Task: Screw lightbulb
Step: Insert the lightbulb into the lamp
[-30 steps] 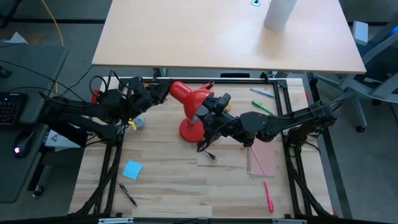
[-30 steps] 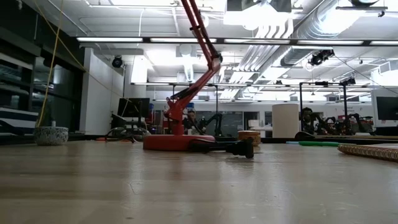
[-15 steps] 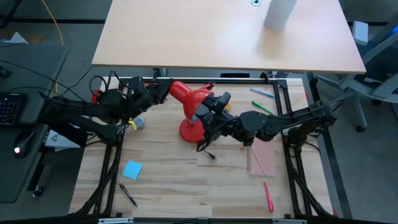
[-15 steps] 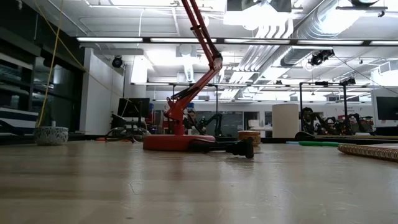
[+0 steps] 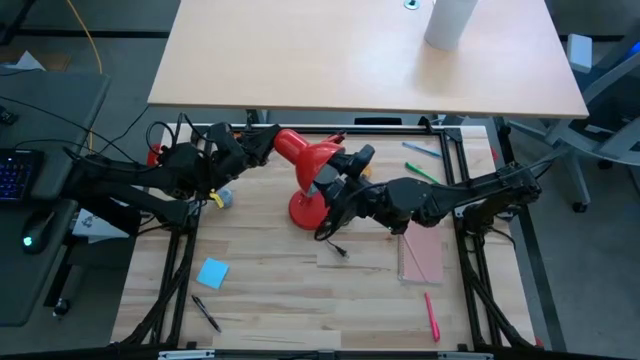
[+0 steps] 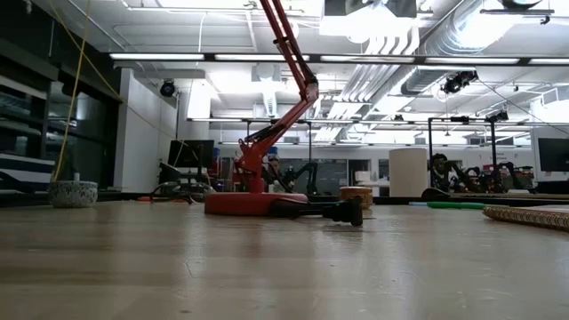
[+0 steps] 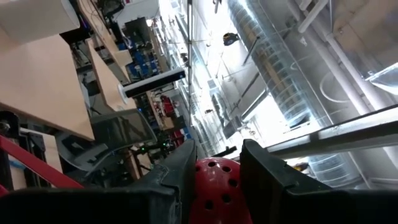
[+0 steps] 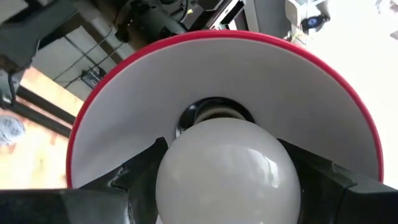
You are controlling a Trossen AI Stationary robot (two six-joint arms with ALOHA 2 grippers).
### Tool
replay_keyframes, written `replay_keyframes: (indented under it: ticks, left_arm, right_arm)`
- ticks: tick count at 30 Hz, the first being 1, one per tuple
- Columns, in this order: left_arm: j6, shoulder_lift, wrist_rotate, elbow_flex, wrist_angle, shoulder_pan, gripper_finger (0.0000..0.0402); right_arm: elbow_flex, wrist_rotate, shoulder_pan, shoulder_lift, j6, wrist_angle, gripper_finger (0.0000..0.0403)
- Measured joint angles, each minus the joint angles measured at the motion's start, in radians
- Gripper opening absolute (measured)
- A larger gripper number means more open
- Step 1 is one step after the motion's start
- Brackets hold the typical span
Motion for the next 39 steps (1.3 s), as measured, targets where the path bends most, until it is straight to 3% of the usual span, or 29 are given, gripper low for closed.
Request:
replay_keyframes:
  ticks: [23,39]
  left_arm:
    - [0.078,0.002,0.008,0.000,0.013,0.000,0.0106]
    - [0.086,0.002,0.041,0.000,0.013,0.012,0.0106]
  right_arm:
    - [0.000,0.052,0.000,0.002,0.514,0.044,0.0264]
    - [0.000,0.063,0.006,0.002,1.130,0.049,0.0263]
